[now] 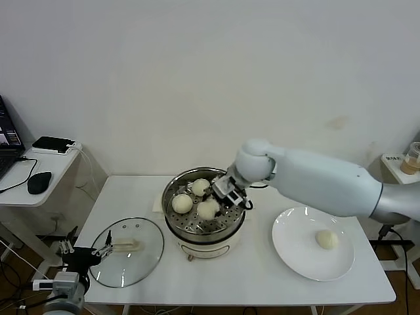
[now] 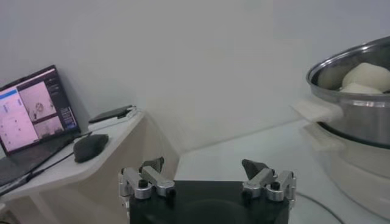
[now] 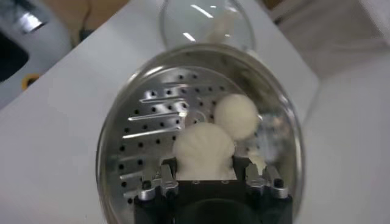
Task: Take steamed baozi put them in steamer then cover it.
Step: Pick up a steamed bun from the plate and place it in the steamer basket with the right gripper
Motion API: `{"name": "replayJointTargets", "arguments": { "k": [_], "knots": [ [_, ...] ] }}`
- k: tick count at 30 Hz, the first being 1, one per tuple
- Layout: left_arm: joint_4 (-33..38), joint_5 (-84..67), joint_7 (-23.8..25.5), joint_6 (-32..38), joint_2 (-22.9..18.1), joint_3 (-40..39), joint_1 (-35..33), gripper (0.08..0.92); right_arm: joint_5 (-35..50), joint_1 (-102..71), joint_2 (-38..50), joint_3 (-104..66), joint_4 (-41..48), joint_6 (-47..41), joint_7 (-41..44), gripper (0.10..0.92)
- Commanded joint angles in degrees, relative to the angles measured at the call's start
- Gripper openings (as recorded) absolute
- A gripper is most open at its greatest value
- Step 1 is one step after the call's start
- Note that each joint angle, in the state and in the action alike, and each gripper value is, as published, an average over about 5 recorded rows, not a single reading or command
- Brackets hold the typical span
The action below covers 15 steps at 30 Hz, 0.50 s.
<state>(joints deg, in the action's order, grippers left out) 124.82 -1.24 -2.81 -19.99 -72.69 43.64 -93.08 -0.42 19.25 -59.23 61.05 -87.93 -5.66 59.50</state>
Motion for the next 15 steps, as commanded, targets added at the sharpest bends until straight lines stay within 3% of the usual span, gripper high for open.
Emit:
{"name": "replayJointTargets", "arguments": {
  "k": [1,15],
  "knots": [
    [0.05,-0.13,0.04,0.03,-0.02,0.56,-0.1,0.823,-4.77,-0.06,-2.74,3.64,-0.02,5.58,1.16,0.597],
    [-0.03,-0.21,0.04,0.09,-0.17,0.58,0.01,0.823,-5.5,0.49,-2.62,3.18,-0.35,6.25,1.01,0.648]
  ]
}}
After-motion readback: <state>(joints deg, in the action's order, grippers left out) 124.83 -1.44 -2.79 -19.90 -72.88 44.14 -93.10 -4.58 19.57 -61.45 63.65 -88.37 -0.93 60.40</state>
